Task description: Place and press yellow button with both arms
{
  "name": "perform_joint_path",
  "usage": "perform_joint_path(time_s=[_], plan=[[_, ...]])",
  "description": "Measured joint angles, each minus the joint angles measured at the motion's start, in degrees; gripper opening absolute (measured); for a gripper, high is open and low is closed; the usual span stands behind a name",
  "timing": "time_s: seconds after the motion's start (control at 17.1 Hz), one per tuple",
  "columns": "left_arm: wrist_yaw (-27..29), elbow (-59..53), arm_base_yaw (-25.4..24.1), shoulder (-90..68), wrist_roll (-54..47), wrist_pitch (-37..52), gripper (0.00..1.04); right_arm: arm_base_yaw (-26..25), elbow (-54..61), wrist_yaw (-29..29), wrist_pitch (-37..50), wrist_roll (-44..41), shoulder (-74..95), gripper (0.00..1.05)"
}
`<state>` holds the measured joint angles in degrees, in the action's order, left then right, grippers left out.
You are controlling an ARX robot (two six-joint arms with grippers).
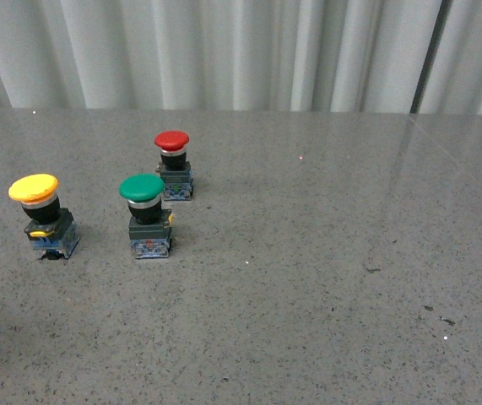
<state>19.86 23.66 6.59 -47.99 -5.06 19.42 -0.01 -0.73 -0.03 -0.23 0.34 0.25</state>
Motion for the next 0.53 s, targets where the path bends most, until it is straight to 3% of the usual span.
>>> perform_joint_path(time_s=[0.29, 0.53], plan=[[-6.6, 18.3, 1.8, -29.5, 2.8, -5.2, 0.98, 0.0, 0.0, 0.0, 0.0, 0.0, 0.0, 0.98], [-10.6, 21.7, 4.0, -39.4, 6.6, -7.5, 0.98, 0.0, 0.0, 0.0, 0.0, 0.0, 0.0, 0.98]])
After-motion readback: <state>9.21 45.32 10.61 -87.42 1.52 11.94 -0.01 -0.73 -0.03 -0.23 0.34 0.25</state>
